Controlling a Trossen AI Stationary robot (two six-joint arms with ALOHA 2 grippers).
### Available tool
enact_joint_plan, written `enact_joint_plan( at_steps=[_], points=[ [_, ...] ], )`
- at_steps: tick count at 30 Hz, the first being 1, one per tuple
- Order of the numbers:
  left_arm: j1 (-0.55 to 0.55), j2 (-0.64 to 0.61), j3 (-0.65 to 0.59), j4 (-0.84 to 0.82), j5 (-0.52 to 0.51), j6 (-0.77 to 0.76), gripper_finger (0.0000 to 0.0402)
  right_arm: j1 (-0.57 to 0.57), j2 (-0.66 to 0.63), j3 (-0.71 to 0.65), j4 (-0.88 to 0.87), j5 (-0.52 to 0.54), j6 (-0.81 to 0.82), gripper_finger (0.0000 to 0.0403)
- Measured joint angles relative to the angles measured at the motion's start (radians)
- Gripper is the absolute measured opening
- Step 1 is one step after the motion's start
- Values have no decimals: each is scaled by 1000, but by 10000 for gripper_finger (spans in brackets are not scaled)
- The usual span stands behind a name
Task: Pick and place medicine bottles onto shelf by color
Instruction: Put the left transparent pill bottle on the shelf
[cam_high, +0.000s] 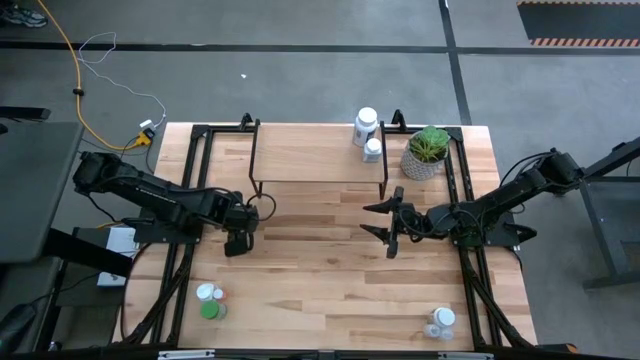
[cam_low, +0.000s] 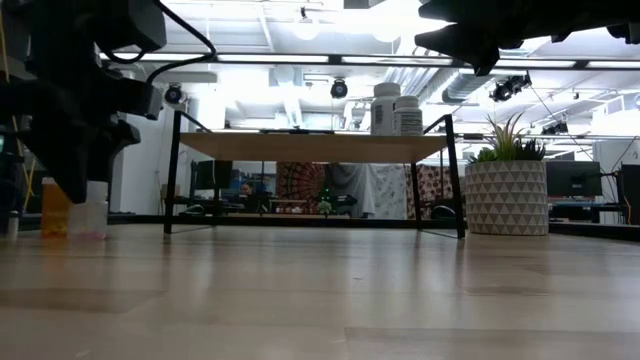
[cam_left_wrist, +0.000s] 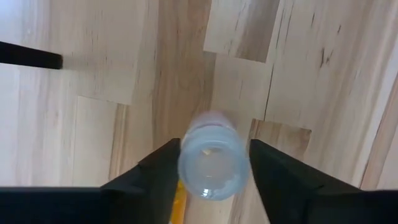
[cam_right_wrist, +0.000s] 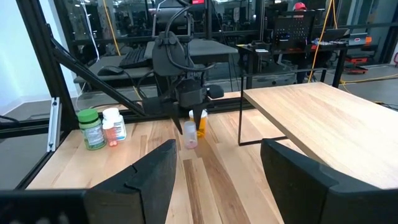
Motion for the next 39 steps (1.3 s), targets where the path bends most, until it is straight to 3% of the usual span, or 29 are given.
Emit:
enact_joint_plan(
  at_steps=[5, 10, 15, 21, 26, 32, 39],
  points=[
    [0, -1, 0, 2, -2, -1, 120, 0, 0, 0, 0, 0, 0, 224],
    [0, 0, 5, 5, 27, -3, 120, 0, 0, 0, 0, 0, 0, 224],
    [-1, 0, 104, 4, 107, 5, 136, 0, 0, 0, 0, 0, -1, 225],
    [0, 0, 318, -48, 81, 25, 127, 0, 0, 0, 1, 0, 0, 224],
    [34, 0, 554, -175, -88, 69, 126, 0, 0, 0, 1, 0, 0, 224],
    [219, 69, 819, -309, -146, 95, 129, 0, 0, 0, 1, 0, 0, 224],
    [453, 290, 1065, -458, -88, 209, 130, 0, 0, 0, 5, 0, 0, 224]
  ],
)
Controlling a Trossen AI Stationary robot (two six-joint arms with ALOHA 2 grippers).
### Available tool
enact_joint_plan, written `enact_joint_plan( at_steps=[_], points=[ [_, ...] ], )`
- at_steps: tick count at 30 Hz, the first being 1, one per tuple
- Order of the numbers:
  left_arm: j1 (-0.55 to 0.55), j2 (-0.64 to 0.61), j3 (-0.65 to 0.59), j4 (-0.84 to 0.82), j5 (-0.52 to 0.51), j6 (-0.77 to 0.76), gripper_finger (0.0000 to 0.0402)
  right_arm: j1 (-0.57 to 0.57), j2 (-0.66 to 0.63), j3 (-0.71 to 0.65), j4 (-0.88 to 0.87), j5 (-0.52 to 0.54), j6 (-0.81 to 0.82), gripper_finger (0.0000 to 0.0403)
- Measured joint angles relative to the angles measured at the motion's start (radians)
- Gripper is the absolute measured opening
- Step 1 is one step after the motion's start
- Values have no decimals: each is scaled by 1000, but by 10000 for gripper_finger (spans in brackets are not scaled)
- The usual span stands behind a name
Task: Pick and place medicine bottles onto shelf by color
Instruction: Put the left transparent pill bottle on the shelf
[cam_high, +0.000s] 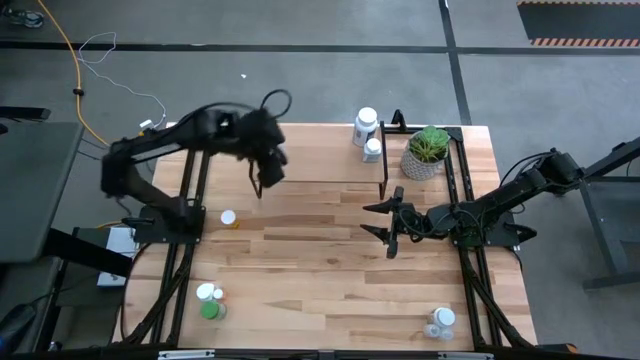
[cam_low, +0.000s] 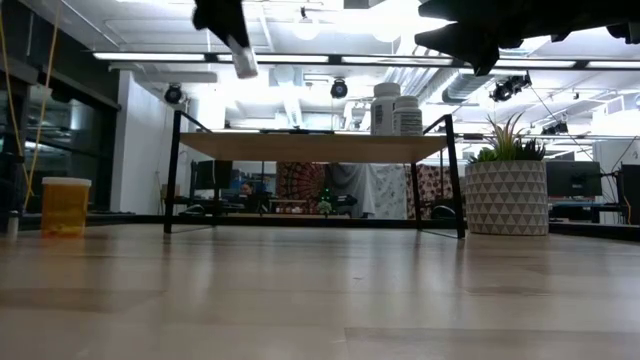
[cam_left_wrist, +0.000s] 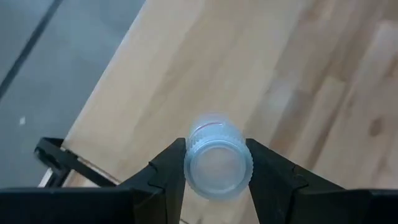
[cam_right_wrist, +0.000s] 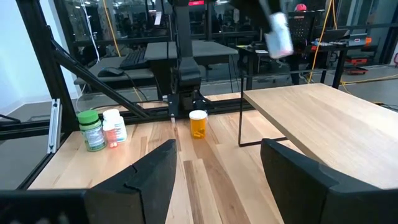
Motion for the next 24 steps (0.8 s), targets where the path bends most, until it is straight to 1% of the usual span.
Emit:
enact_joint_plan(
  at_steps=[3, 5, 8, 12, 17, 24],
  points=[
    [87, 91, 66, -42, 28, 32, 131, 0, 0, 0, -5, 0, 7, 225],
    [138, 137, 87, -52, 62, 41, 131, 0, 0, 0, -15, 0, 9, 224],
    [201, 186, 95, -52, 93, 46, 131, 0, 0, 0, -28, 0, 11, 224],
    [273, 243, 95, -53, 101, 30, 131, 0, 0, 0, -30, 0, 18, 224],
    [338, 286, 95, -54, 124, -18, 131, 0, 0, 0, -35, 0, 27, 224],
    [382, 294, 95, -54, 126, -75, 132, 0, 0, 0, -35, 0, 27, 224]
  ],
)
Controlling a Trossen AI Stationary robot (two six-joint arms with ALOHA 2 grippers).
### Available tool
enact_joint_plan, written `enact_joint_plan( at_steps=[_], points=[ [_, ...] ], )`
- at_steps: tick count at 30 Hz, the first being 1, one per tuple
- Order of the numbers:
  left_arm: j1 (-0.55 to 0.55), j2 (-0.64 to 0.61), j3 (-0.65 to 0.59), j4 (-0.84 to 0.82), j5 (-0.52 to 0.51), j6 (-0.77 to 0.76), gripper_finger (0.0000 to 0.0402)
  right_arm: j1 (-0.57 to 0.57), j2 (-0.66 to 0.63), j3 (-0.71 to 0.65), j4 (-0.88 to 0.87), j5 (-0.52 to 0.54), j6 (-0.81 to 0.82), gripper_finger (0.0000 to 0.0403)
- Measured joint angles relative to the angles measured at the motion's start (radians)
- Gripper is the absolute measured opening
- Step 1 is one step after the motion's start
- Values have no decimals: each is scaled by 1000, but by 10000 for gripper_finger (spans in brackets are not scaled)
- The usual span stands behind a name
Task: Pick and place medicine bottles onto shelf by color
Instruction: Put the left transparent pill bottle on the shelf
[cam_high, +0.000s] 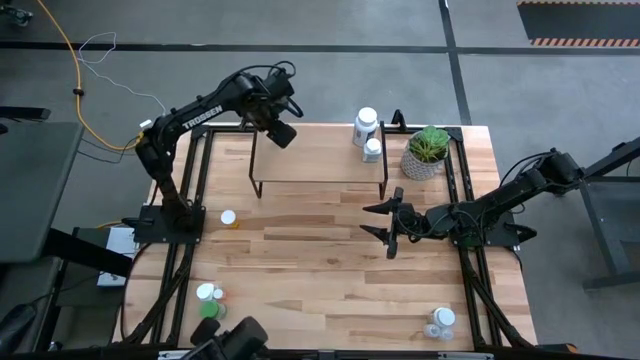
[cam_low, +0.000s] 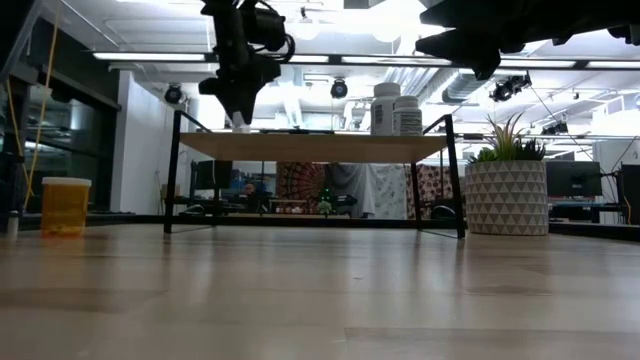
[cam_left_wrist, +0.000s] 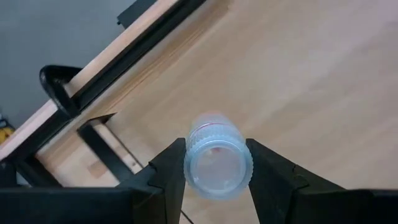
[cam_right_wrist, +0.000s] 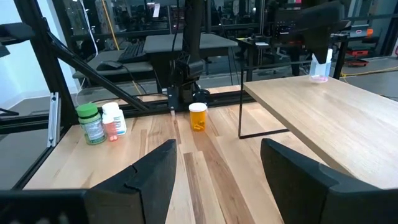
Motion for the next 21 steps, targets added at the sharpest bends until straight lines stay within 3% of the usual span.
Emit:
enact_joint_plan(
  at_steps=[21],
  points=[
    [24, -5, 0, -27, -10, -47, 140, 0, 0, 0, 0, 0, 0, 224]
  ],
)
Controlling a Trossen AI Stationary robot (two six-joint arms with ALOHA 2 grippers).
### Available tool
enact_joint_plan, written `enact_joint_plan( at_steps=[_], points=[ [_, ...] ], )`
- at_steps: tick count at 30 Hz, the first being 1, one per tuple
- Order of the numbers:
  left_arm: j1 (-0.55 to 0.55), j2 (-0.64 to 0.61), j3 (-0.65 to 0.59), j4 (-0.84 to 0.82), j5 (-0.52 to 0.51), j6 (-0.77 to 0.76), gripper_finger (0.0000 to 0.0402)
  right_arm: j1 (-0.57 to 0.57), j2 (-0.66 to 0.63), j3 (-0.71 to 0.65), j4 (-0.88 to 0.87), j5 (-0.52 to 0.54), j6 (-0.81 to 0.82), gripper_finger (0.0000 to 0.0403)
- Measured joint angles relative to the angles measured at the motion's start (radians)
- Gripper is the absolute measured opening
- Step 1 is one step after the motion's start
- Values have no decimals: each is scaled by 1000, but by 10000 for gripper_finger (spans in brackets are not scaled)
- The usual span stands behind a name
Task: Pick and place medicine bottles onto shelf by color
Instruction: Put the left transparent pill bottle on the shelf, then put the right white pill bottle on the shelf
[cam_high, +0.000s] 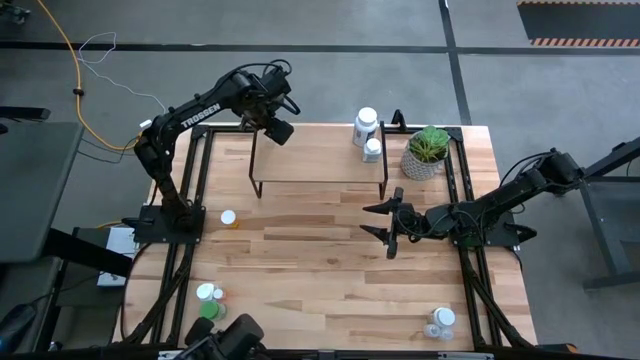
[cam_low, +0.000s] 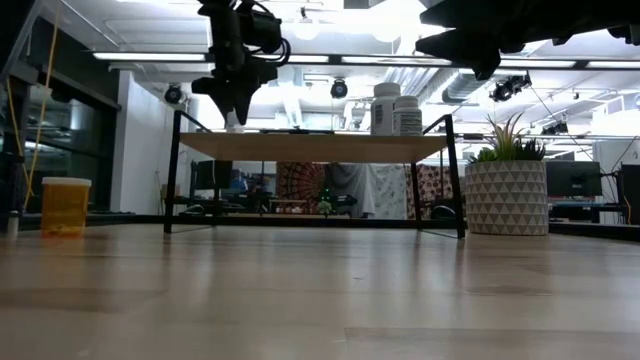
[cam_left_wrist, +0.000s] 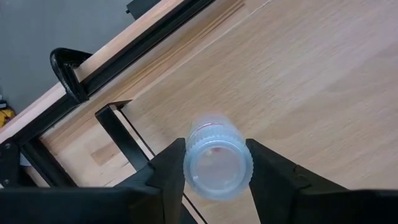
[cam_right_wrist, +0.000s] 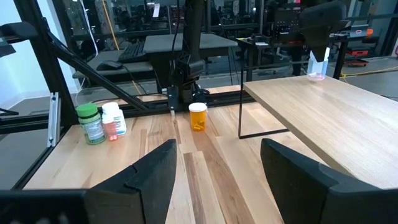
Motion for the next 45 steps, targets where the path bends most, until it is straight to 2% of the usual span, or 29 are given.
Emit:
enact_joint_plan(
  at_steps=[8, 19, 24, 31, 34, 39, 42, 45],
  points=[
    [0, 0, 0, 0, 0, 0, 175, 0, 0, 0, 0, 0, 0, 224],
    [-2, -1, 9, -23, 15, 8, 181, 0, 0, 0, 0, 0, 0, 224],
    [-2, -2, 87, -29, 14, 16, 182, 0, 0, 0, 0, 0, 0, 224],
    [-2, -13, 269, -51, 15, -8, 182, 0, 0, 0, 0, 0, 0, 224],
    [-25, -52, 309, -33, 11, 8, 182, 0, 0, 0, 0, 0, 0, 224],
    [-91, -165, 288, 26, 17, 106, 178, 0, 0, 0, -8, 0, 7, 224],
    [-150, -262, 216, 84, 14, 138, 172, 0, 0, 0, -8, 0, 17, 224],
    [-230, -382, 84, 217, 15, 140, 165, 0, 0, 0, -8, 0, 16, 224]
  ],
)
